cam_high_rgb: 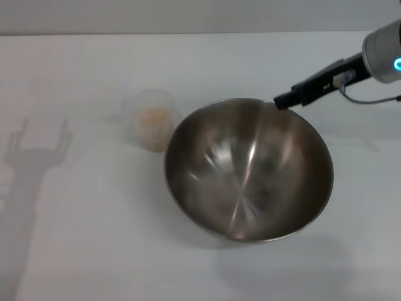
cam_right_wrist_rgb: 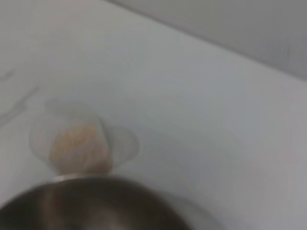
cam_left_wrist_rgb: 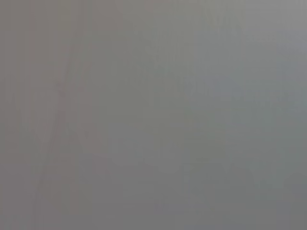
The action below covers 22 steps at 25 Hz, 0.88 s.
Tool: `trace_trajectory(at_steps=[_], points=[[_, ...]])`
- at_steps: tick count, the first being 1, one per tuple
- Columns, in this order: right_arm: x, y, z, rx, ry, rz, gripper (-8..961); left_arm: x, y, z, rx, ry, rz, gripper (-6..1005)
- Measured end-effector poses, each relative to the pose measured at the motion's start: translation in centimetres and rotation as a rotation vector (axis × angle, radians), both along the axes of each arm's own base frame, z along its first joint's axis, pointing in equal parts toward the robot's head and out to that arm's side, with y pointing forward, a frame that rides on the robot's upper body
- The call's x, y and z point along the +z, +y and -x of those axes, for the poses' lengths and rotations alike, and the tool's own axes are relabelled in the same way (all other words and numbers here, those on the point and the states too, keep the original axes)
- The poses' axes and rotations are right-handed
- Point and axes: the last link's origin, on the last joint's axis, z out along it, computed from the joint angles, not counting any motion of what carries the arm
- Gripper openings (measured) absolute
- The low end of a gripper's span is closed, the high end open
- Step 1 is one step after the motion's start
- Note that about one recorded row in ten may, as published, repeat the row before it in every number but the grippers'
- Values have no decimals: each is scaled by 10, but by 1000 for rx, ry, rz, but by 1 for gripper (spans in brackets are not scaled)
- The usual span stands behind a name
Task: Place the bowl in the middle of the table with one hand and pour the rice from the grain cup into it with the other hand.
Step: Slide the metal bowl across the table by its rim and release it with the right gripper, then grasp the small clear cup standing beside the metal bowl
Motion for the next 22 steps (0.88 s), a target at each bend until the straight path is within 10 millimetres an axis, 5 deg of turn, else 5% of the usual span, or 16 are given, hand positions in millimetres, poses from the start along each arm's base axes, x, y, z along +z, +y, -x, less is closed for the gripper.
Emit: trace_trajectory(at_steps=[8, 12, 18, 22], points=[[33, 14, 57, 327, 54, -262, 423, 2, -1, 0, -5, -2, -12, 737], [35, 22, 81, 561, 177, -567, 451, 2, 1, 0, -6, 5, -8, 737], [19, 21, 81, 685, 200, -945, 451, 0, 2, 0, 0, 11, 6, 737], [-13, 2, 62, 773, 156, -1207, 451, -3, 2, 1, 8, 12, 21, 737]])
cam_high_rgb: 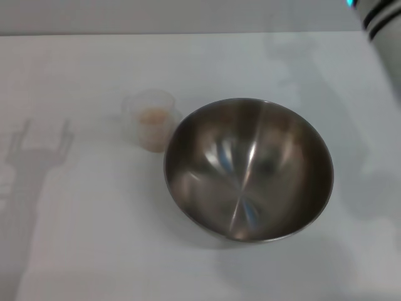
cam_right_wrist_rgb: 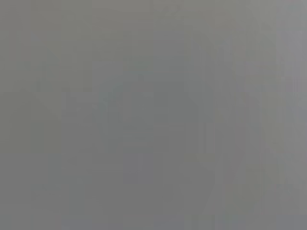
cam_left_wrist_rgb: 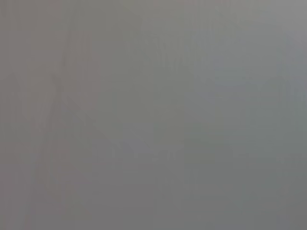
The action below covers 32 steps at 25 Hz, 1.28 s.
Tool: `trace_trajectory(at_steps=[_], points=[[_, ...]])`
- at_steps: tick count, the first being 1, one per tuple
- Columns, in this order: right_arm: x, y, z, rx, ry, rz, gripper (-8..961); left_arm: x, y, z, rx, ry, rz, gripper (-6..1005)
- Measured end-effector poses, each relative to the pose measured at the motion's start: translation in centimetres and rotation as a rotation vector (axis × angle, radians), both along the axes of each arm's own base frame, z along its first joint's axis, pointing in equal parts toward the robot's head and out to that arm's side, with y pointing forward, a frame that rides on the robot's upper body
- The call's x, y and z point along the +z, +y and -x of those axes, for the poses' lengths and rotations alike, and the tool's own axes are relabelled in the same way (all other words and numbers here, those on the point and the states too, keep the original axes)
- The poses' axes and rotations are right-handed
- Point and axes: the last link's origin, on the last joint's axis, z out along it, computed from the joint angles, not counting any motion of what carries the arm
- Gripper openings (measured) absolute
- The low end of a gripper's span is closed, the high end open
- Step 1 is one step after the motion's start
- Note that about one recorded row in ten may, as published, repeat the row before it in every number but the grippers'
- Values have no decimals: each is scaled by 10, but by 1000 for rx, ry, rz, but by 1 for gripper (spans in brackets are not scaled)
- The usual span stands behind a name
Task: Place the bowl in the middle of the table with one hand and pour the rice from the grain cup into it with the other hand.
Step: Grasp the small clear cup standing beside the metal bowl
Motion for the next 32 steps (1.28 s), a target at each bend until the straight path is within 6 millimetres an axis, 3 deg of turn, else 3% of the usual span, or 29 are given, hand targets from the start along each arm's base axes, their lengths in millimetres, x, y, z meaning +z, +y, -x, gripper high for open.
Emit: trace_trajectory(at_steps=[4, 5, 6, 7, 9, 10, 11, 14, 15, 16, 20, 25, 32], points=[[-13, -20, -15, 72, 33, -124, 451, -2, 0, 0, 4, 1, 11, 737], [-13, -39, -32, 155, 103, -204, 451, -7, 1, 2, 17, 13, 45, 737], [-13, -39, -32, 155, 103, -204, 451, -12, 1, 3, 26, 26, 74, 737], [-9, -52, -52, 214, 168, -230, 451, -12, 1, 3, 26, 26, 74, 737], [-5, -57, -62, 241, 204, -239, 451, -16, 2, 4, 31, 37, 106, 737], [2, -67, -84, 274, 262, -233, 451, -29, 5, 5, 41, 75, 194, 737], [2, -67, -84, 274, 262, -233, 451, -30, 6, 5, 42, 79, 201, 737], [9, -80, -115, 264, 266, -231, 451, -40, 12, 8, 54, 132, 282, 737], [13, -89, -135, 234, 228, -238, 451, -48, 18, 10, 78, 160, 336, 737], [13, -89, -135, 234, 228, -238, 451, -48, 18, 10, 78, 160, 336, 737], [23, -109, -170, 140, 185, -285, 451, -60, 27, 12, 106, 206, 421, 737], [34, -123, -192, 57, 177, -345, 451, -75, 38, 13, 135, 270, 515, 737], [40, -126, -200, 24, 178, -375, 451, -81, 49, 12, 157, 302, 555, 736]])
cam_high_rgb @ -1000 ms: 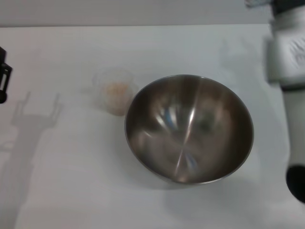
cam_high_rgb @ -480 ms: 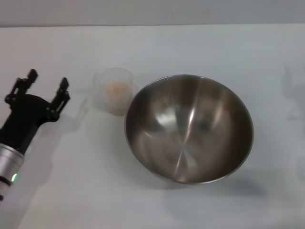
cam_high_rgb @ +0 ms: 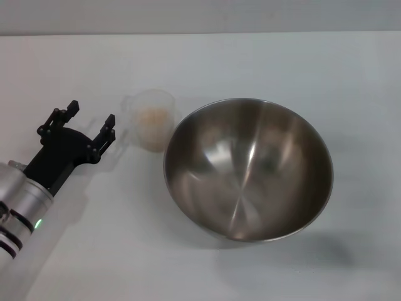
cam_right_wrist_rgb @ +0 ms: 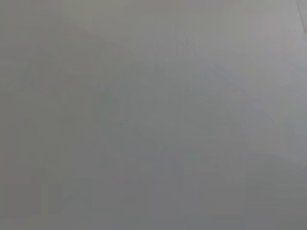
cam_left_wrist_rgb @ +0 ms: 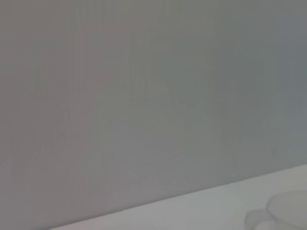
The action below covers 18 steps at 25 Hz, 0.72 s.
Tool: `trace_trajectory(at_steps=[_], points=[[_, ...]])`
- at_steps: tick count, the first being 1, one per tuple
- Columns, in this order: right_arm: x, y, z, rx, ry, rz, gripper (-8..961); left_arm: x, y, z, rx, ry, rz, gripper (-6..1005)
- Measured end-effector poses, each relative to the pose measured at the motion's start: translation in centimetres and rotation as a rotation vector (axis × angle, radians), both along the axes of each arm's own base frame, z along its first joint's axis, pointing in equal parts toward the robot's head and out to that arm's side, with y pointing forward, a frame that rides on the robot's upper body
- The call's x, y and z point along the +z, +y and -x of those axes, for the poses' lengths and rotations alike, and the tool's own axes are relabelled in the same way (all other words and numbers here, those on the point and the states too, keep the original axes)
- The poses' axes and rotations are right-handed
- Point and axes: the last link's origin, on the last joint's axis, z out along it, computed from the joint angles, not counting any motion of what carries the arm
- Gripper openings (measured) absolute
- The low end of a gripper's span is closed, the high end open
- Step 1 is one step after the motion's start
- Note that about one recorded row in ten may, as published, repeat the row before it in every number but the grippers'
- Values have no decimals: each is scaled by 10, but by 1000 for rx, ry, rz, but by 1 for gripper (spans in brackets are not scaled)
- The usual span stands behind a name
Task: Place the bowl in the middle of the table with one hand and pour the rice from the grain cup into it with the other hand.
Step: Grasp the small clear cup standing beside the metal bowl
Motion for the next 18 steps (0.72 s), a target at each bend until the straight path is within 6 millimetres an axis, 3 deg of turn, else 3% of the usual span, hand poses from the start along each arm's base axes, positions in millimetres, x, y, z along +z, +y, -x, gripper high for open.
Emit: trace_trajectory(at_steps=[18], points=[[4, 5, -6, -36, 14, -7, 450, -6, 23, -9, 5, 48, 44, 736]])
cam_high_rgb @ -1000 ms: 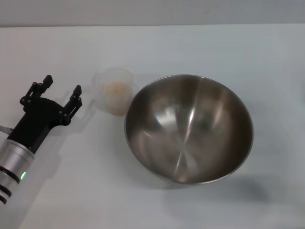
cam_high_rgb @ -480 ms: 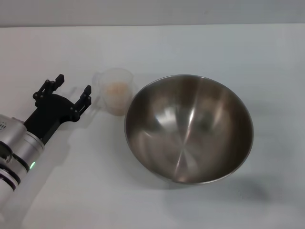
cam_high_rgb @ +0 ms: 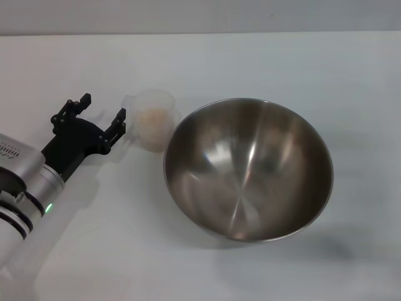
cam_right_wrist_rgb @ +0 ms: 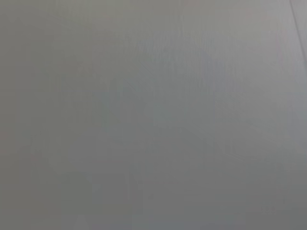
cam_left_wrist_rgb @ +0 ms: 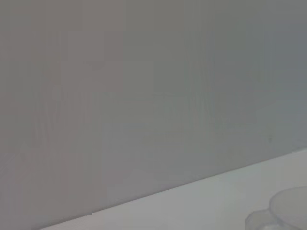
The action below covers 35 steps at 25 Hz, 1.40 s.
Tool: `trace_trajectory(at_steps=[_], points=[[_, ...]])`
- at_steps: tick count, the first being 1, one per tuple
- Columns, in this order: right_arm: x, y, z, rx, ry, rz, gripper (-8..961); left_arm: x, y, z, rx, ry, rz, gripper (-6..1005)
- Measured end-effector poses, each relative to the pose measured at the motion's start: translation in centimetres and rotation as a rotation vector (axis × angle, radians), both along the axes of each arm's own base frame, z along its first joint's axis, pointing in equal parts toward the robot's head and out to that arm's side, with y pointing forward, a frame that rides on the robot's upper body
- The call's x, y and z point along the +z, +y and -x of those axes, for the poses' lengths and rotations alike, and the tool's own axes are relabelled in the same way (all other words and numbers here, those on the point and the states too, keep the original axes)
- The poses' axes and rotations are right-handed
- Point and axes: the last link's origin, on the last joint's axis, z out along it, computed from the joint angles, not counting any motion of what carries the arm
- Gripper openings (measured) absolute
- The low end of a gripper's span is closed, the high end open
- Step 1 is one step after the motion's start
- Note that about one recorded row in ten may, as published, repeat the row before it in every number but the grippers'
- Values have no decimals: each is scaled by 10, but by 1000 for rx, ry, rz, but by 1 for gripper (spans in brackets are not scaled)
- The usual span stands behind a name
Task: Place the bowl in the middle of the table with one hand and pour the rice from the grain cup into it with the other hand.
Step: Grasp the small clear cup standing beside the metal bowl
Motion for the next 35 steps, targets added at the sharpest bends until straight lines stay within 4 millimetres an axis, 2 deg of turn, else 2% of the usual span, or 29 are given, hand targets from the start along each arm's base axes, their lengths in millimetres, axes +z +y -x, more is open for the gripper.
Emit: trace_trajectory(at_steps=[35], points=[[-1, 9, 0, -14, 3, 26, 451, -3, 18, -8, 19, 22, 15, 735]])
